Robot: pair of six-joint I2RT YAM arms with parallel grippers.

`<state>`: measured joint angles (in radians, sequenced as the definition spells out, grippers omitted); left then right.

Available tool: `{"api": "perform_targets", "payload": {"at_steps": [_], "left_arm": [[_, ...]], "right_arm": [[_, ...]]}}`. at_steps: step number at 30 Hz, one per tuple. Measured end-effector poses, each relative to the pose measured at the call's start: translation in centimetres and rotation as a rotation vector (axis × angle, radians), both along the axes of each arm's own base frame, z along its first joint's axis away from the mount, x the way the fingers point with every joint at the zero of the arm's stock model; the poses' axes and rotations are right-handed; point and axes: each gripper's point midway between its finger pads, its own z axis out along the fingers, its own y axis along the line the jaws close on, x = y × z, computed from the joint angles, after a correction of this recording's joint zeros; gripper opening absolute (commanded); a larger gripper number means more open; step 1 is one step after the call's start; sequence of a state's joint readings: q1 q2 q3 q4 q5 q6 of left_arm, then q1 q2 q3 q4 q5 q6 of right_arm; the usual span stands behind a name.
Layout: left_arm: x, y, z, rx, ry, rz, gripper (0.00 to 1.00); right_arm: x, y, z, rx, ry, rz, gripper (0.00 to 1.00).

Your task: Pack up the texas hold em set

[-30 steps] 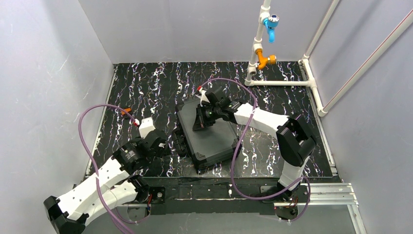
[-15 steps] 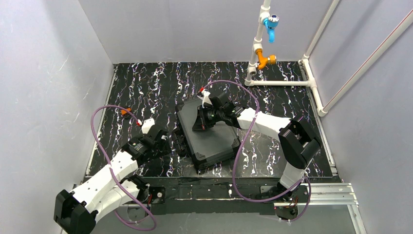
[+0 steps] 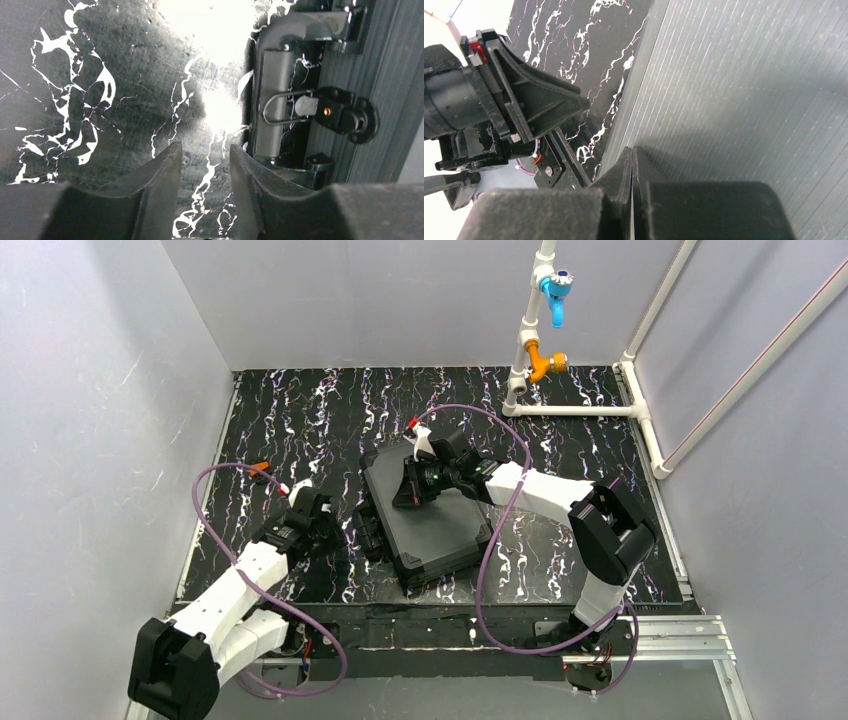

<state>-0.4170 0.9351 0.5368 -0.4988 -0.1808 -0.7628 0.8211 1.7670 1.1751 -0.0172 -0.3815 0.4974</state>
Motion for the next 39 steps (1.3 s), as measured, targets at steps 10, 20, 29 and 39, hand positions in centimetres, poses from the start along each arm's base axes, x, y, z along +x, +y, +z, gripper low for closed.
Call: {"api": "perform_targets", "payload": {"at_steps": [10, 20, 29, 39], "left_arm": [[1.1, -0.5, -1.7, -0.069, 0.012, -0.028, 0.12], [2.3, -2.4, -1.9, -0.151, -0.015, -0.082, 0.04], [2.9, -2.9, -2.9, -0.164, 0.005, -0.089, 0.0], [3.4, -3.4, -3.1, -0.184, -0.002, -0.102, 0.0]], "right_arm": [[0.0, 0.0, -0.2, 0.0, 0.004, 0.003, 0.01], [0.1, 0.4, -0.2, 0.011, 0.001, 0.012, 0.01], [0.1, 0.4, -0.2, 0.012, -0.001, 0.015, 0.01], [0.1, 0.4, -0.4, 0.01, 0.001, 0.016, 0.01]]}}
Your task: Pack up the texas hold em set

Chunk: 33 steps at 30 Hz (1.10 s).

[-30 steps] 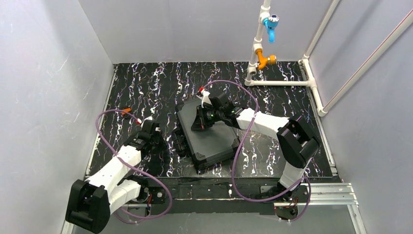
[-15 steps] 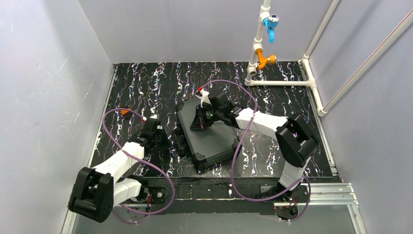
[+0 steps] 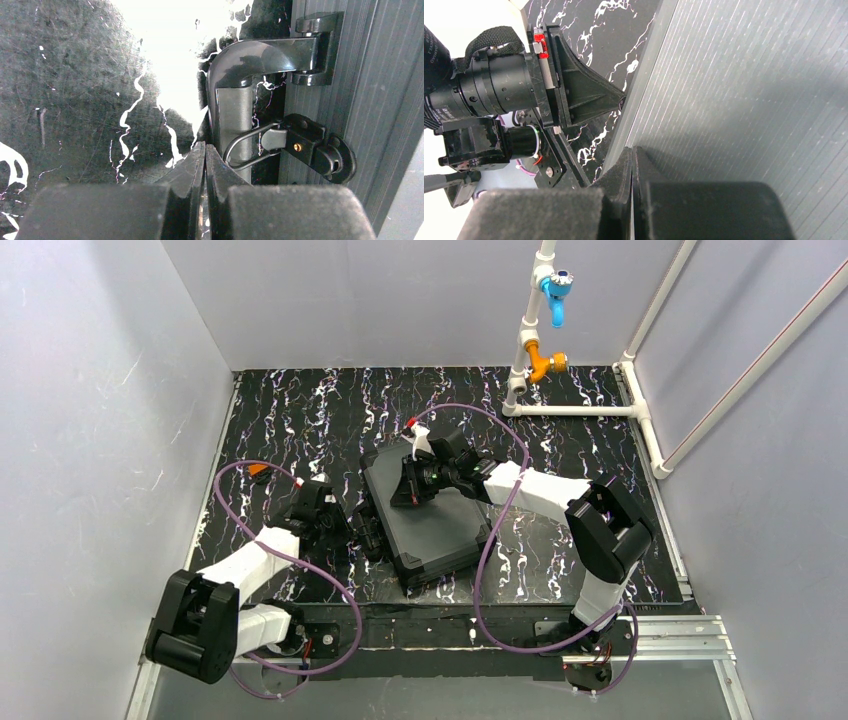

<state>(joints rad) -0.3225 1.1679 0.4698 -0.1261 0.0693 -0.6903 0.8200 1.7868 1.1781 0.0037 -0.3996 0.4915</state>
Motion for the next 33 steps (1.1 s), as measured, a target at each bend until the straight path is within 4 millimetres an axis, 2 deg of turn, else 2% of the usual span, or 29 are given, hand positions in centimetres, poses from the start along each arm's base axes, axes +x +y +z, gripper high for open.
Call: {"api": "perform_targets", "payload": {"at_steps": [14, 23, 33], "left_arm": [[-0.1, -0.3, 0.2, -0.018, 0.003, -0.008, 0.0], [0.9, -1.1, 1.7, -0.059, -0.025, -0.019, 0.0], [1.1, -1.7, 2.2, -0.091, -0.035, -0.026, 0.0]], "right_arm": [[0.0, 0.0, -0.1, 0.002, 0.0, 0.003, 0.01], [0.0, 0.0, -0.1, 0.003, 0.0, 0.004, 0.01], [0.0, 0.2, -0.1, 0.008, -0.001, 0.007, 0.01]]}}
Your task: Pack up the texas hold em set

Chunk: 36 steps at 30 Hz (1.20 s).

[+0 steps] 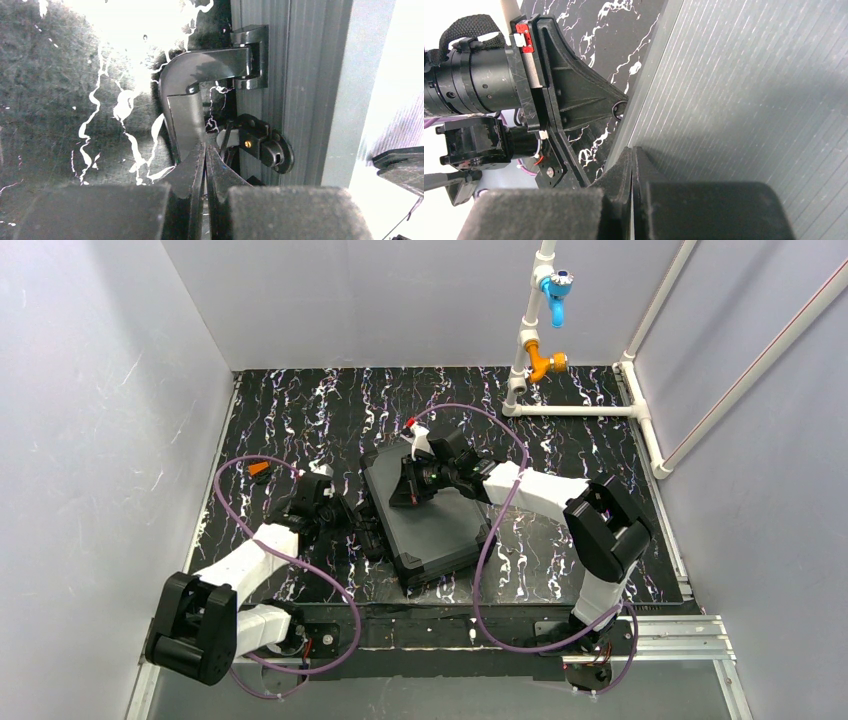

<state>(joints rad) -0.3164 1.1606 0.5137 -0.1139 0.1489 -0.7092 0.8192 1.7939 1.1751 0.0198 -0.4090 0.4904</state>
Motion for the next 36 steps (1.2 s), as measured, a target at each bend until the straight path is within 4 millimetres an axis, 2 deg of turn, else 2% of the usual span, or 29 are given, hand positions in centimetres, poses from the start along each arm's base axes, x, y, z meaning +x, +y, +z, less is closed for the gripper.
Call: {"api": "perform_targets", "payload": {"at_steps": [15, 36], "left_arm": [[1.4, -1.6, 0.8, -0.074, -0.009, -0.008, 0.0], [1.4, -2.7, 0.9, -0.079, 0.009, -0.03, 0.0]], "right_arm": [[0.0, 0.4, 0.0, 0.019, -0.004, 0.013, 0.01], [0.1, 0.5, 0.0, 0.022, -0.005, 0.015, 0.01]]}}
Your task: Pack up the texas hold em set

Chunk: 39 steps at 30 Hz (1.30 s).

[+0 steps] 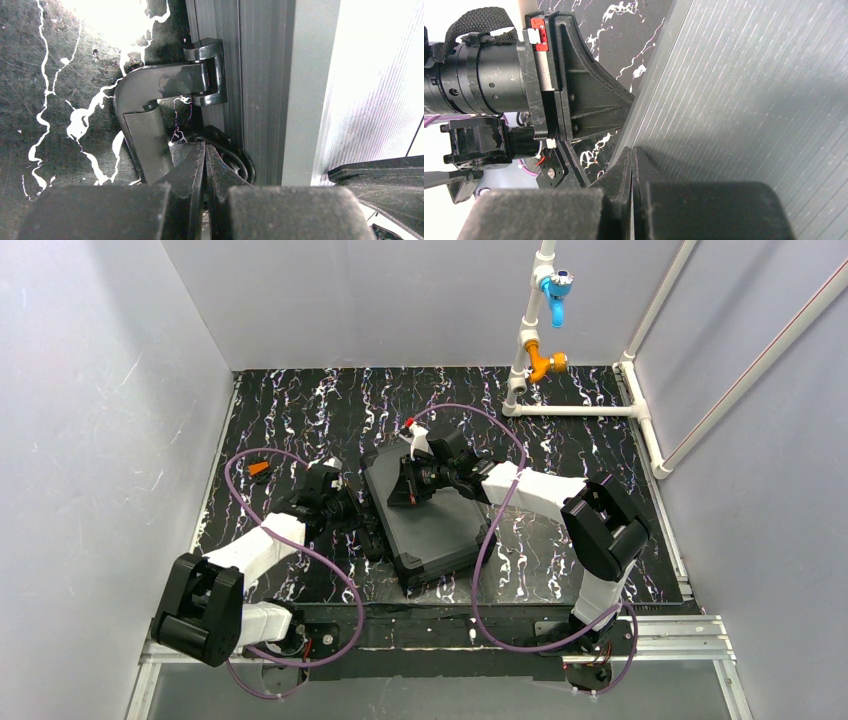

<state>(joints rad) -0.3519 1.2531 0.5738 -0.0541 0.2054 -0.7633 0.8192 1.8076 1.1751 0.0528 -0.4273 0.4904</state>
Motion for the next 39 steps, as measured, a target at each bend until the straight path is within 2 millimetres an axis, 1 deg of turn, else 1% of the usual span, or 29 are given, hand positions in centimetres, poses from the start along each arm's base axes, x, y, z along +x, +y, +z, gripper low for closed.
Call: {"api": "perform_targets", "payload": {"at_steps": [14, 26, 39], "left_arm": [[-0.3, 0.2, -0.1, 0.044, 0.008, 0.023, 0.0], [-1.0, 0.9, -1.8, 0.094, 0.067, 0.035, 0.0], [-0.8, 0.8, -2.1, 0.096, 0.068, 0.031, 0.0]], "right_arm": [[0.0, 0.0, 0.0, 0.001, 0.001, 0.001, 0.01], [0.0, 0.0, 0.0, 0.001, 0.0, 0.001, 0.01], [0.0, 0.0, -0.1, 0.002, 0.0, 0.002, 0.01]]}}
